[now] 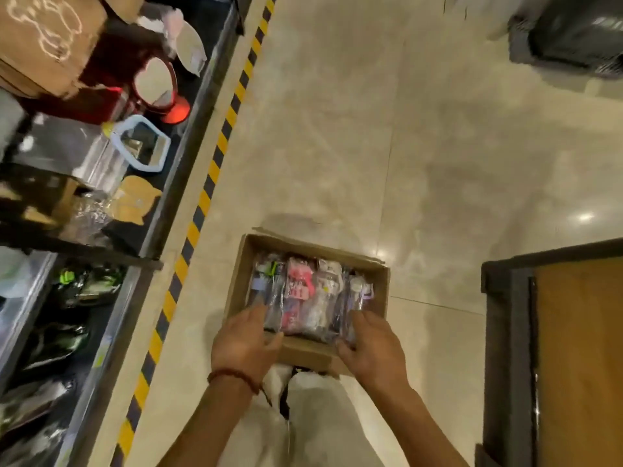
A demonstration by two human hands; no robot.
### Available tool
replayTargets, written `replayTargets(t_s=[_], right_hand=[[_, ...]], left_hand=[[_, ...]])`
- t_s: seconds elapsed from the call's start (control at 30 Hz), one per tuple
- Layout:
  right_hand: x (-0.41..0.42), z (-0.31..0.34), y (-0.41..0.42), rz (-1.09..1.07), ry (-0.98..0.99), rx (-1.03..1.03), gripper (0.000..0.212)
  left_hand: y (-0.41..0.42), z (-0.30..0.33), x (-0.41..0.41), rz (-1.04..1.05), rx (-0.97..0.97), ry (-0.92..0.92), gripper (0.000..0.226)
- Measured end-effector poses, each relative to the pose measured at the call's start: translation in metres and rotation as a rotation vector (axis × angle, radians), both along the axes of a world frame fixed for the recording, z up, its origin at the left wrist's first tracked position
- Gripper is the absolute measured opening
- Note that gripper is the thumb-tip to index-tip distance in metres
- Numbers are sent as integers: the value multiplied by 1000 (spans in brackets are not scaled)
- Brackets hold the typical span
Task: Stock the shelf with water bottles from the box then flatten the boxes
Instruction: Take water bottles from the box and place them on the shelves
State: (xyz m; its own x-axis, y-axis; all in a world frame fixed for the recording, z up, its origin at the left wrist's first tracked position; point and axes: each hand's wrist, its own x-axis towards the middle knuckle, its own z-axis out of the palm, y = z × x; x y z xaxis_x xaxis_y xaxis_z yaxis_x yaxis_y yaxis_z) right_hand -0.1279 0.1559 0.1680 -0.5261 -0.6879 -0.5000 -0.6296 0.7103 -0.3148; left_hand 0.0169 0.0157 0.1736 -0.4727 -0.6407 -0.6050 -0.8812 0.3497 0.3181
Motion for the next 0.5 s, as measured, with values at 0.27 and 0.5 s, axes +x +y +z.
replayTargets(t_s=[0.27,0.5], right_hand=[[-22,-215,-28,-184,-217,93,42],[-20,-349,-28,-404,-339,204,51]], left_hand=[[-34,-199,-21,106,206,-69,43],[-33,-342,-27,172,264,-134,39]])
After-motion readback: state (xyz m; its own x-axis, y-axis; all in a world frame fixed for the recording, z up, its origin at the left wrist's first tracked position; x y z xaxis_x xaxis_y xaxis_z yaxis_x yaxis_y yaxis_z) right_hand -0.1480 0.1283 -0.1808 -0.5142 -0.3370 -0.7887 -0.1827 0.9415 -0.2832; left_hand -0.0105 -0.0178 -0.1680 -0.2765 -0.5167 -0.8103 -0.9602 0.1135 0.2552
